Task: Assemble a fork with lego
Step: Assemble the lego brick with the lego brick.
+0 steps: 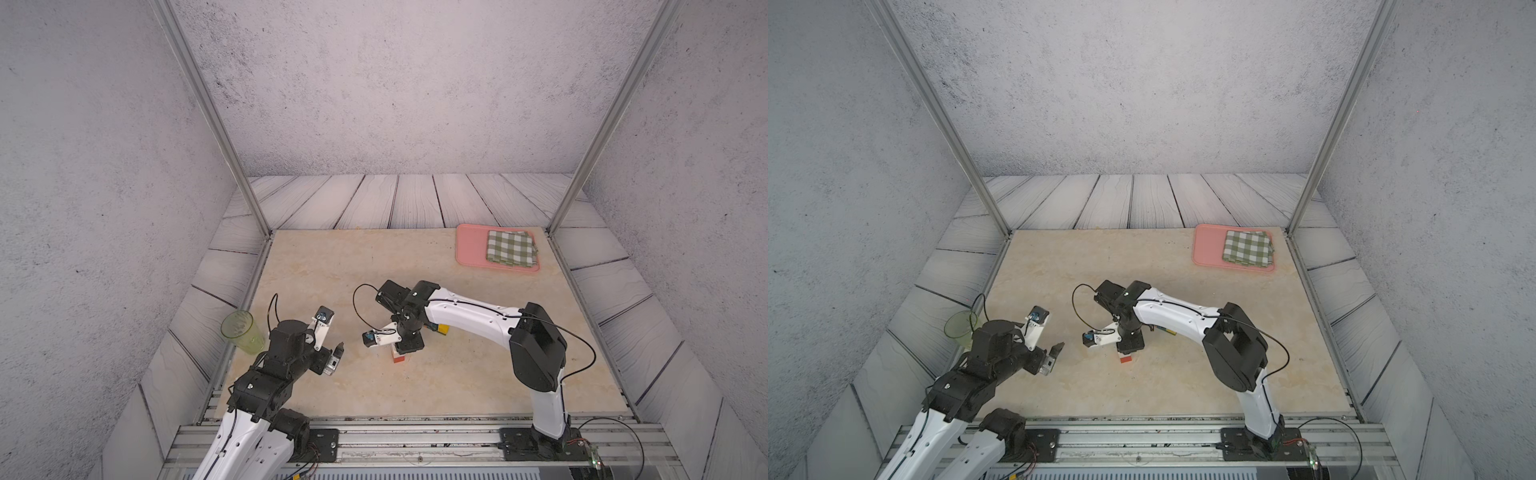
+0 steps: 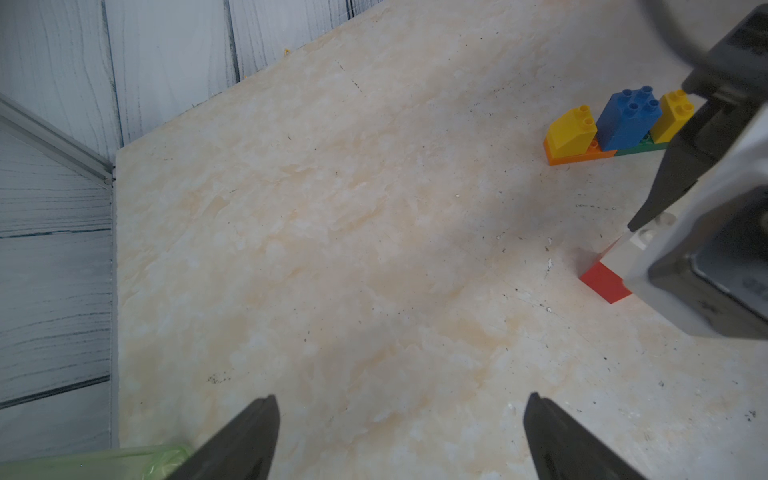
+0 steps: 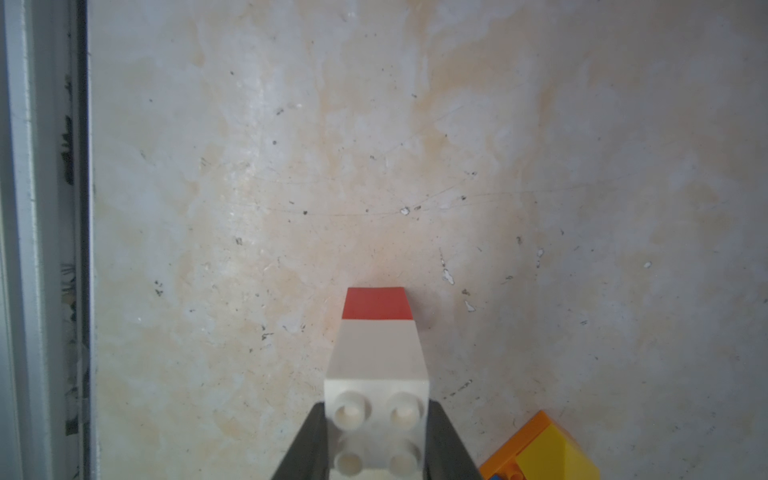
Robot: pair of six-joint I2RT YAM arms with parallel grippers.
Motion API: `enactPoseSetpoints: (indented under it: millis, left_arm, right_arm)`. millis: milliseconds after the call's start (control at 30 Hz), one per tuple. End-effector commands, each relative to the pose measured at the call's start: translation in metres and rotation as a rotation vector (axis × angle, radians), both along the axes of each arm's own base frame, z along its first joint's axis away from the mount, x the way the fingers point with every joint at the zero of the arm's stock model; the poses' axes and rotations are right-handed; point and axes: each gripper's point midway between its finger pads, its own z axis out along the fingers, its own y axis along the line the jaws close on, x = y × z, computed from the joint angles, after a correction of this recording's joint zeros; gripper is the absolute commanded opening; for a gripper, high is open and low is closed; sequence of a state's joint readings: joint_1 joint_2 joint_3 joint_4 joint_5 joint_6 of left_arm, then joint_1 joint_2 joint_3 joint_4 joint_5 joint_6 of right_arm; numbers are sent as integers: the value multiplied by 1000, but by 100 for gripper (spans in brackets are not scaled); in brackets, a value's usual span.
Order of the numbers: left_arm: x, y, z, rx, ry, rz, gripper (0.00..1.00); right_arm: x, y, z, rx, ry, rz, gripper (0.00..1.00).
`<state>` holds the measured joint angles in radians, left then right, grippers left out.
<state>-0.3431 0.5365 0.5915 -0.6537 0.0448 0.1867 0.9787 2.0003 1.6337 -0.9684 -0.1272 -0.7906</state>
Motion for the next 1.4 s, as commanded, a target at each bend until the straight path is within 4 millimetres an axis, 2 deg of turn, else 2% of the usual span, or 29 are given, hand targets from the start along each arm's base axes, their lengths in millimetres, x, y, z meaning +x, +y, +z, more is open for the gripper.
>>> enactPoseSetpoints:
  millis: [0,167,333,533,700,967,1100,1233,1367]
  left_arm:
    - [2,2,-3,4,2,11,98]
    - [2,-7,1,-28,-12,-36,98]
    - [-1,-21,8,-80,-32,-108,98]
    - [2,-26,8,-88,-19,-124,98]
    - [3,-28,8,-92,-16,-131,98]
    - [4,-29,8,-94,-13,-135,98]
    - [4,-29,7,-93,-12,-136,98]
    - [4,-29,7,-94,-11,-137,98]
    - [4,-29,7,-94,-10,-137,98]
  right_arm:
    - [-11,-40,-63,-248,73,-83,0]
    - [18,-44,-43,-208,32,-175,0]
    - [41,-54,-35,-230,-18,-215,0]
    - [48,-60,-35,-230,-27,-246,3]
    - [43,-63,-34,-209,8,-251,9]
    - [44,-43,-16,-96,30,-293,29]
    - [46,-39,-10,-73,27,-313,39]
    - [52,-39,-5,-49,12,-343,56]
    - [55,-33,6,3,1,-366,64]
